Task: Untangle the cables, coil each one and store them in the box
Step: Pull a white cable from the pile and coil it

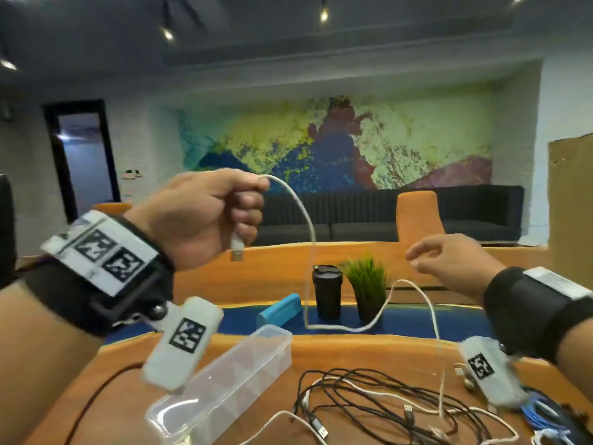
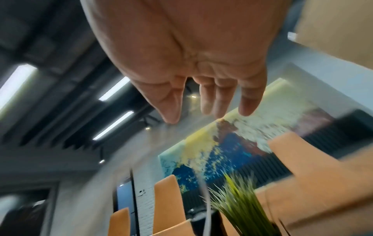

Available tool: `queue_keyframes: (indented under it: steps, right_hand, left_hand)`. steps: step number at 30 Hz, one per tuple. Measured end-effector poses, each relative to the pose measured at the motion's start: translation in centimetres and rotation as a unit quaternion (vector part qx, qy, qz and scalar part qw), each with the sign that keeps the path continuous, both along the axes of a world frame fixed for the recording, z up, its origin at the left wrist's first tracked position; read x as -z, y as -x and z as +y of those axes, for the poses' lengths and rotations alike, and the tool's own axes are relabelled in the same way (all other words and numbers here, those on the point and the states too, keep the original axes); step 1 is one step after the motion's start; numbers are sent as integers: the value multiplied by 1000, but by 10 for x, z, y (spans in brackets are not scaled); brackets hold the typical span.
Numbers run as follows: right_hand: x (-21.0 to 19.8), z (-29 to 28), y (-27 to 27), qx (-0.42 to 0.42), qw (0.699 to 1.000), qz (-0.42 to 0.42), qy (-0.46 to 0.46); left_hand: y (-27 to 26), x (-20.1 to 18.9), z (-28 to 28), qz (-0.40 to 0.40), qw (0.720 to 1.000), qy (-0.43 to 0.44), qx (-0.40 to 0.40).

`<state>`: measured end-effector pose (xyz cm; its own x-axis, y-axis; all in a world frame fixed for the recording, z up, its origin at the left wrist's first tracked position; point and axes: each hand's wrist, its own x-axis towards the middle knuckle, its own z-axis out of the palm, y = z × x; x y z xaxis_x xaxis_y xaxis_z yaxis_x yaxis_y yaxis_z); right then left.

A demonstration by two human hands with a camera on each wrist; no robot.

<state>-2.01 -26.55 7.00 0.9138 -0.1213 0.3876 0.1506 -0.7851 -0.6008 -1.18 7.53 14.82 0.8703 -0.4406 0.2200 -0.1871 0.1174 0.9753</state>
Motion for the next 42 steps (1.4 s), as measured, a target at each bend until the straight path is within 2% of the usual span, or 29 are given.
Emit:
queue_keyframes:
  steps: [1,2,3,4,5,6,7,10,14,17,19,21,22,24,25,26,28,29,31,33,35,37,39,40,42]
  right_hand:
    - [-9,13,9,-21,999,-43,-15]
    - [-18,26,20,-63,994,-63,-58]
    - [-26,39,30,-127,982,-55,-132]
    - [-33,50,38,-202,957,-27,-207]
    - [-39,59,46,-268,925,13,-268]
    - [-43,66,54,-317,899,42,-300]
    - [-45,70,60,-343,888,55,-301]
    - [-48,71,68,-309,907,36,-285]
    - [-62,62,71,-248,915,-75,-309]
    - [-60,60,64,-190,935,-142,-264]
    - [-48,63,59,-174,956,-121,-203]
    - [-34,70,61,-191,978,-60,-57]
    - [-29,74,66,-202,978,-31,47]
    - [-25,83,81,-212,947,1,243]
    - [-28,87,89,-214,929,-7,301]
    - [-34,88,98,-218,922,-29,319]
    - [-51,84,109,-226,932,-85,271]
    - [-59,80,111,-227,940,-112,231]
    - [-72,71,109,-218,950,-156,158]
    - [-76,62,100,-204,956,-197,72]
    - [-68,58,88,-174,959,-224,-6]
    - [-52,59,79,-145,966,-208,-59]
    - [-30,68,78,-163,977,-134,-45]
    - [-18,74,82,-192,978,-83,0]
    - [-8,85,98,-250,959,-8,136]
  left_hand:
    - [21,5,-8,-32,999,11,17]
    - [65,9,-46,-16,999,-22,41]
    - [64,13,-51,-28,996,-39,75]
    - [60,17,-57,-17,994,-84,65]
    - [57,20,-62,-20,995,-81,55]
    - [56,20,-66,-1,997,-71,39]
    - [54,19,-70,13,998,-50,47]
    - [58,20,-76,-11,997,-40,71]
    - [56,20,-66,-53,993,-82,60]
    - [62,18,-66,-47,994,-67,71]
    - [63,18,-67,-12,995,9,97]
    - [62,19,-73,5,993,83,86]
    - [61,22,-76,-1,993,101,68]
    - [59,29,-83,-51,996,71,12]
    - [59,33,-86,-100,995,23,-16]
    - [60,38,-88,-159,986,-37,-36]
    - [64,47,-89,-248,959,-132,-46]
    - [64,50,-88,-258,954,-150,-39]
    - [68,53,-86,-204,971,-128,-12]
    - [71,55,-84,-122,989,-67,39]
    - [79,55,-84,-62,994,-14,88]
    - [84,51,-86,-38,993,26,106]
    - [85,44,-85,-45,993,69,89]
    - [83,41,-84,-71,993,69,68]
    - [78,38,-82,-186,982,-14,-7]
